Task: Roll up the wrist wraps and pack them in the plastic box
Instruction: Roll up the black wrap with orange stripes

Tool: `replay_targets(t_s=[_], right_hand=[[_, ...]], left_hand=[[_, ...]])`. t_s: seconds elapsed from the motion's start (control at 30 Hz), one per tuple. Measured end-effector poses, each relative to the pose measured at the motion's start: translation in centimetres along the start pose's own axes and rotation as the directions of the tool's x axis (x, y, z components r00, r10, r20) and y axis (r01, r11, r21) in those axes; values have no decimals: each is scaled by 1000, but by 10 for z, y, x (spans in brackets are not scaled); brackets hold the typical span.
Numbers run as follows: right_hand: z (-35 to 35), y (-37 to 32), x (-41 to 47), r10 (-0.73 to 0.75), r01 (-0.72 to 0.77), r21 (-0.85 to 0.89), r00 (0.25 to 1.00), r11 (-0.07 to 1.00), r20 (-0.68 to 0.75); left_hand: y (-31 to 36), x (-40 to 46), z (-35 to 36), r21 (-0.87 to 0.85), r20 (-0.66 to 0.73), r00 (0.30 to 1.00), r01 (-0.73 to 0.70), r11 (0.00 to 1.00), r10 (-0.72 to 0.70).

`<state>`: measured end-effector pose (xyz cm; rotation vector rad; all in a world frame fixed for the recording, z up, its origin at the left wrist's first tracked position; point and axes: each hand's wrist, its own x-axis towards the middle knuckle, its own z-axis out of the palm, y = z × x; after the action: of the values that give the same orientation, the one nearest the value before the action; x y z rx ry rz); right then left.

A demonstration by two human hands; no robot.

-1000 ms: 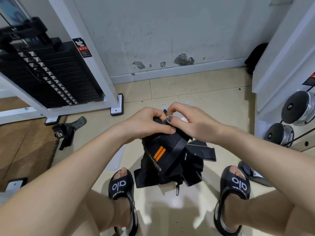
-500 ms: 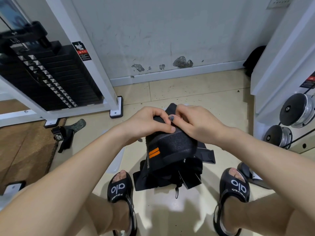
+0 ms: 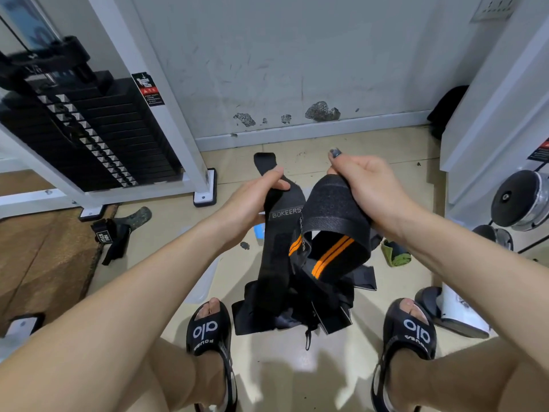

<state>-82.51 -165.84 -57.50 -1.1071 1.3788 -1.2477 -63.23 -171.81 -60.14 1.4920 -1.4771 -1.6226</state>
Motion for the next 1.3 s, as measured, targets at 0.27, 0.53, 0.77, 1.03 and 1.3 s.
replay_targets(t_s=[0.27, 0.53, 0.77, 1.03, 1.3], right_hand=[[-2, -22, 8, 208, -166, 436, 977, 885, -52], [2, -23, 13, 247, -279, 607, 959, 744, 138], [-6, -22, 6, 225, -337, 472, 934, 815, 279], [-37, 3, 3, 306, -193, -416, 925, 889, 224], [-41, -3, -9, 657, -372, -661, 712, 652, 247]], left_hand=[[-12, -5, 7, 183, 60, 997, 31, 983, -43], [-19, -16, 18, 197, 400, 916, -75, 977, -11], [-19, -3, 15, 400, -50, 986, -125, 908, 158], [-9, 5, -16, 366, -185, 936, -217, 905, 300], [-7, 6, -25, 590, -216, 874, -239, 771, 436]])
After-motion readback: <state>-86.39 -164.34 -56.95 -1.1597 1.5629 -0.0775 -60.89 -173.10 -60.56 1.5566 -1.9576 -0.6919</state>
